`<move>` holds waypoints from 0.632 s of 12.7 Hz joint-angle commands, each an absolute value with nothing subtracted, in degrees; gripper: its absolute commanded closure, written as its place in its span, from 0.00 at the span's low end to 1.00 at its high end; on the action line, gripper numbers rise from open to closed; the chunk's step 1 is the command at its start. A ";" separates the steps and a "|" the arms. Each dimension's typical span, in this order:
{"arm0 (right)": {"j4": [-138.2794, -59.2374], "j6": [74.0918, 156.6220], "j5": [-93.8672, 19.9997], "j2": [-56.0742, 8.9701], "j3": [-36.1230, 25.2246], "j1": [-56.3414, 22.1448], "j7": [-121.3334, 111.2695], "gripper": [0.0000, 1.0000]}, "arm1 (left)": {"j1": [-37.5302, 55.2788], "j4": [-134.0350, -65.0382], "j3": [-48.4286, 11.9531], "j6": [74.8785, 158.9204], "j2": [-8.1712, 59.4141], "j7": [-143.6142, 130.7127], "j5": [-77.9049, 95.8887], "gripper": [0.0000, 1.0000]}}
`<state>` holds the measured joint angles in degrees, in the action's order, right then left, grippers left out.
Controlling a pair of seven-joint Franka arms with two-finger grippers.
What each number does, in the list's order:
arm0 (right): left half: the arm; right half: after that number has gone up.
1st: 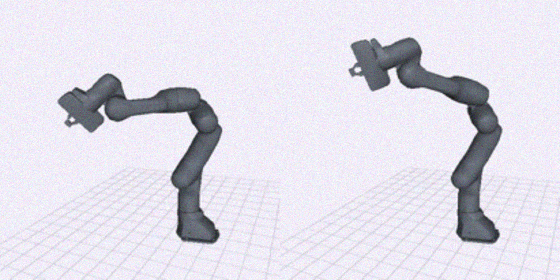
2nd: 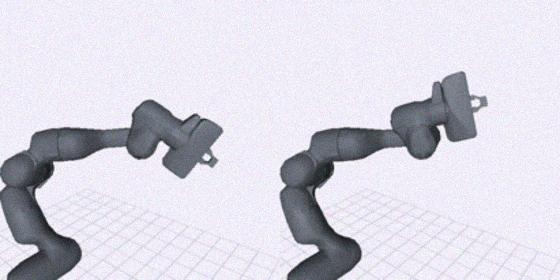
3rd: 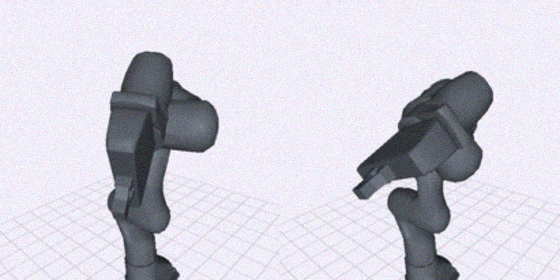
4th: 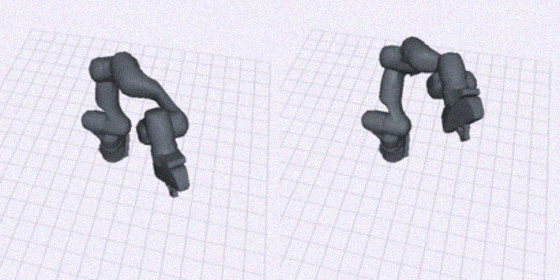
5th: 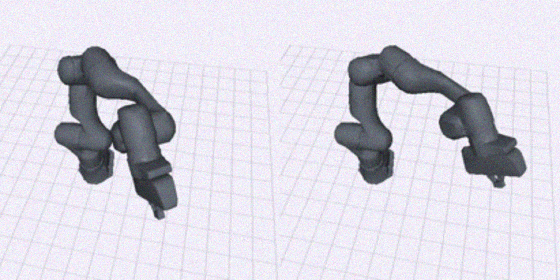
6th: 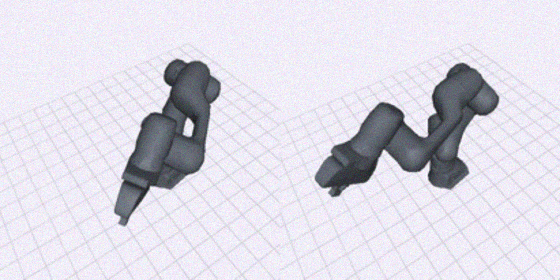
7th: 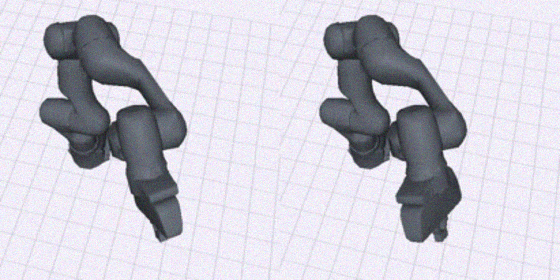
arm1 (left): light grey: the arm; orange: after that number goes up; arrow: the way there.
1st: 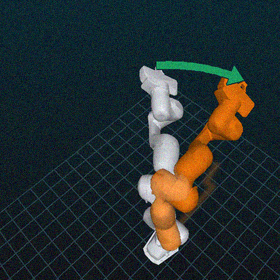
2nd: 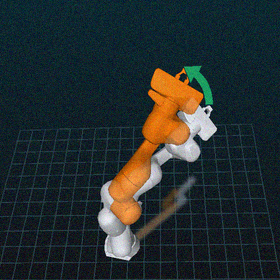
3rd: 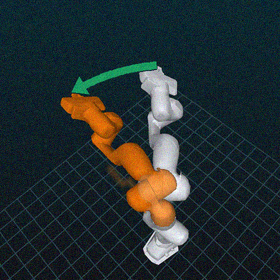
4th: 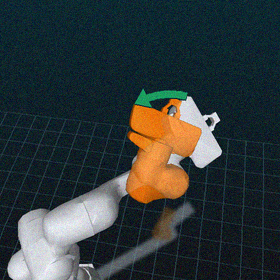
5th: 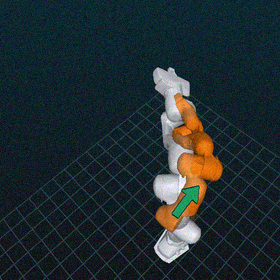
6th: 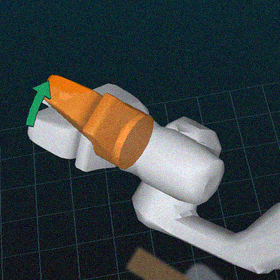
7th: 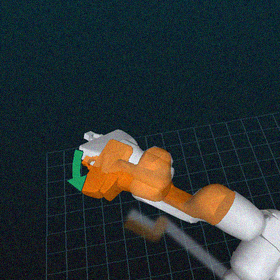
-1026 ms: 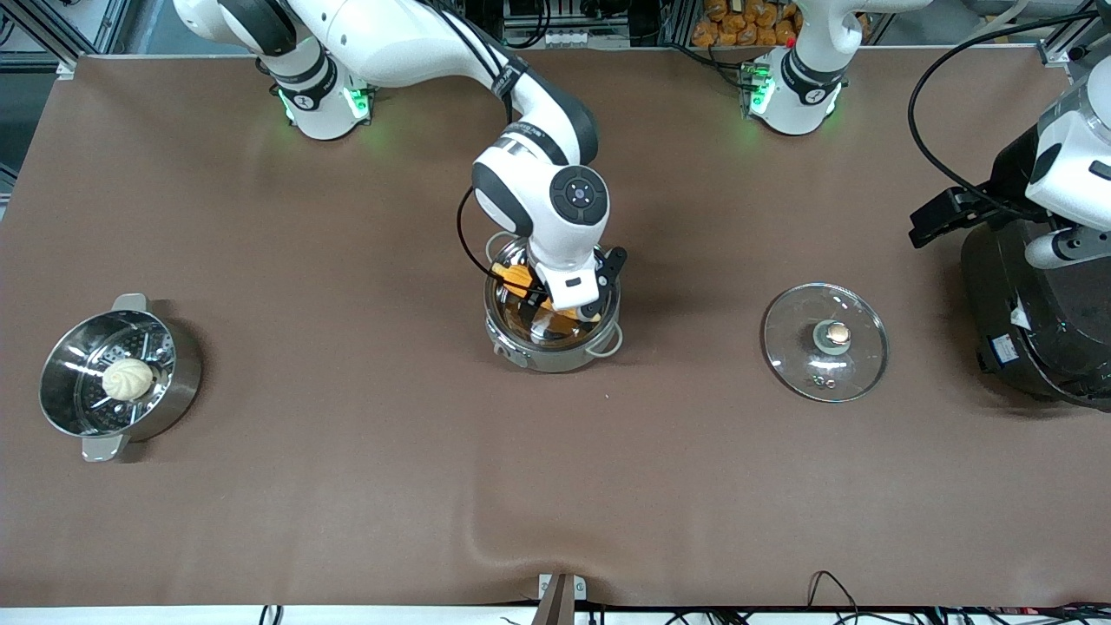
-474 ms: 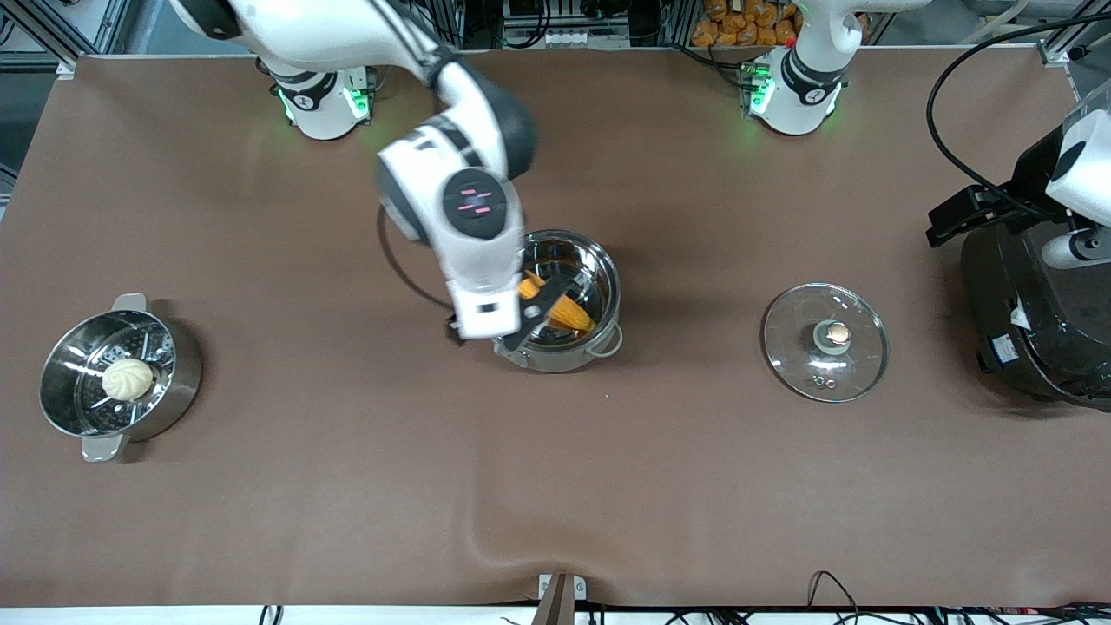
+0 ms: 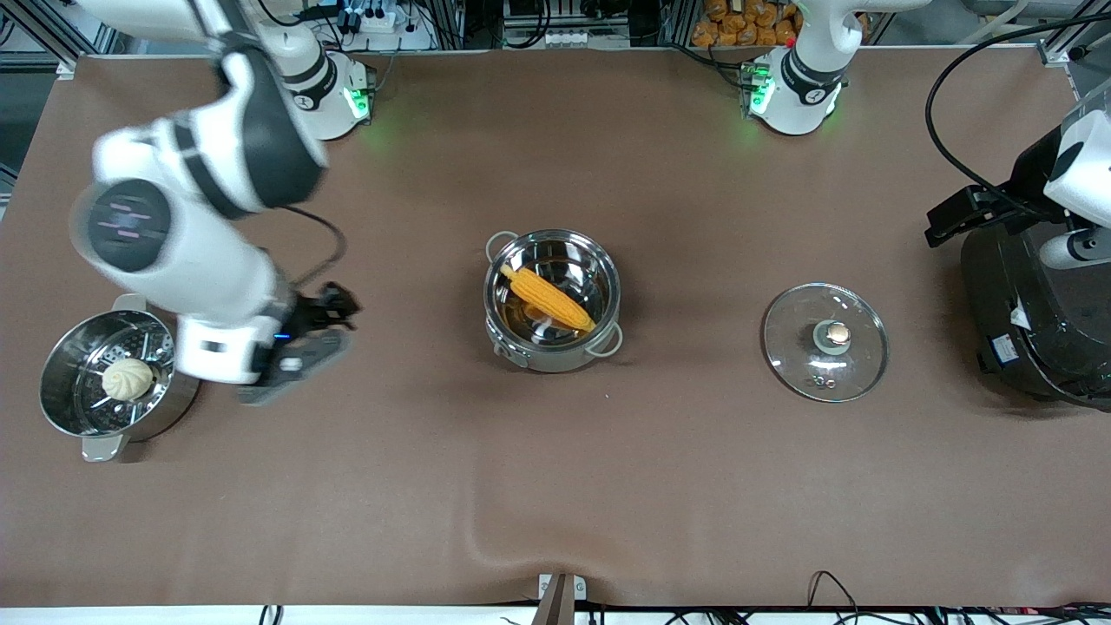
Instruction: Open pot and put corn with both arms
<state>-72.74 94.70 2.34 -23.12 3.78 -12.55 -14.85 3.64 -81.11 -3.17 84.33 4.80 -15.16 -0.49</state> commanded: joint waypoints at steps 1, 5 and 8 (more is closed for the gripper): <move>-81.55 93.70 1.23 -12.51 4.57 -6.52 -14.06 0.00 | 3.69 -80.33 -3.34 83.50 4.92 -14.33 -1.49 0.00; -82.09 87.38 0.62 -6.52 -2.09 -5.54 -11.52 0.00 | 3.95 -80.33 -3.43 83.50 4.92 -14.33 -1.58 0.00; -82.09 83.42 -2.37 -2.65 -5.71 -4.14 -6.18 0.00 | 3.96 -80.33 -3.34 83.50 4.92 -14.33 -1.67 0.00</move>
